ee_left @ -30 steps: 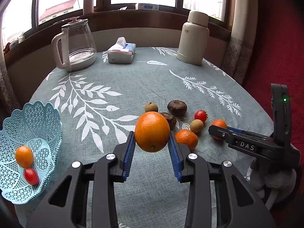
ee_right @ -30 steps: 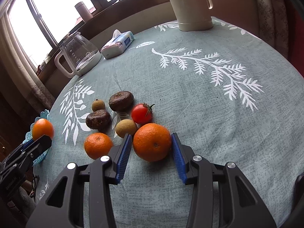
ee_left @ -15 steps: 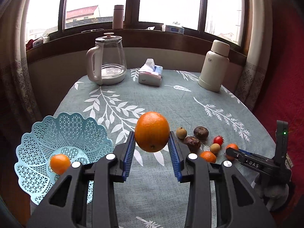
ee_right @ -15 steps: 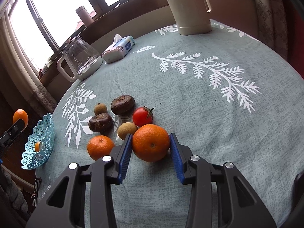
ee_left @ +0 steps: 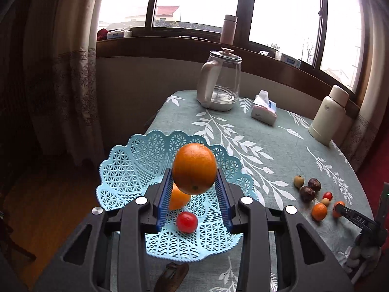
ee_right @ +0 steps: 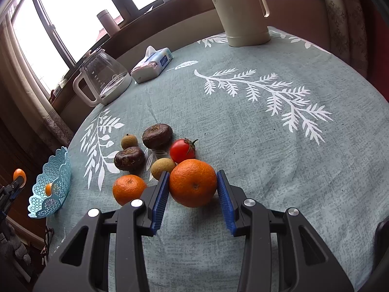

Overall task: Organize fruits
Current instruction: 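Carry the orange into the blue basket and open left tool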

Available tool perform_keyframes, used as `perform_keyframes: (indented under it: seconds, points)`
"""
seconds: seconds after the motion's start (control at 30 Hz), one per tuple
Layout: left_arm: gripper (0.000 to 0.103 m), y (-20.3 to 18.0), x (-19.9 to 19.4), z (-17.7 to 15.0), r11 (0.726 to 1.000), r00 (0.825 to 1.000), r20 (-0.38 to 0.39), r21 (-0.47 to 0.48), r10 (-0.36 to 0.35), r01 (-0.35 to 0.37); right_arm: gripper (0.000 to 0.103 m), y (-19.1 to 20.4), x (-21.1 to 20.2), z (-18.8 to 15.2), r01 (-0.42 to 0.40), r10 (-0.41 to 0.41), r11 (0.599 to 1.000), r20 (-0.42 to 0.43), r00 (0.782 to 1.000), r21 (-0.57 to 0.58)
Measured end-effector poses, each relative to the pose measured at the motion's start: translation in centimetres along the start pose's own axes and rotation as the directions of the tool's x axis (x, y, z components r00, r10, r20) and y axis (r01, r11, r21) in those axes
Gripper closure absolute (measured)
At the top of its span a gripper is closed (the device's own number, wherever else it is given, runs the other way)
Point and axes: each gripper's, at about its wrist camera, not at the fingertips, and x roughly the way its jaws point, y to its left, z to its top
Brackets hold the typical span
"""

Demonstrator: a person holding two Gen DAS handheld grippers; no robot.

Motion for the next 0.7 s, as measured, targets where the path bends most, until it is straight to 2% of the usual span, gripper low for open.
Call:
perform_keyframes:
  seconds: [0.1, 0.3, 0.43, 0.47, 0.5, 0.57, 0.7]
  points:
    - [0.067, 0.6, -0.1, 0.0, 1.000, 1.000, 0.006, 0.002, 0.016, -0.016, 0.063, 0.0, 0.0, 0.0, 0.002, -0.002, 1.000, 0.000, 1.000, 0.002]
    - [0.067, 0.9, 1.4, -1.3, 1.000, 0.999, -0.048, 0.008, 0.025, -0.025, 0.063, 0.0, 0.0, 0.0, 0.000, 0.000, 1.000, 0.001, 1.000, 0.002]
    - [0.066, 1.3, 1.6, -1.6, 1.000, 0.998, -0.052, 0.001, 0.031, -0.031, 0.063, 0.0, 0.0, 0.0, 0.000, 0.000, 1.000, 0.000, 1.000, 0.000]
    - [0.062, 1.4, 1.4, -1.5, 0.999, 0.998, -0.048, -0.003, 0.032, -0.032, 0.063, 0.0, 0.0, 0.0, 0.001, -0.001, 1.000, 0.000, 1.000, 0.000]
    - [0.045, 1.6, 1.2, -1.4, 0.999, 0.999, -0.040, -0.011, 0.034, -0.035, 0.063, 0.0, 0.0, 0.0, 0.002, -0.002, 1.000, 0.000, 1.000, 0.000]
    - [0.030, 1.9, 0.6, -1.3, 0.999, 0.999, -0.010, -0.024, 0.048, -0.048, 0.063, 0.0, 0.0, 0.0, 0.001, -0.001, 1.000, 0.000, 1.000, 0.001]
    - [0.030, 2.2, 0.0, -0.9, 0.998, 0.999, 0.007, -0.039, 0.049, -0.049, 0.063, 0.0, 0.0, 0.0, 0.005, -0.005, 1.000, 0.002, 1.000, -0.001]
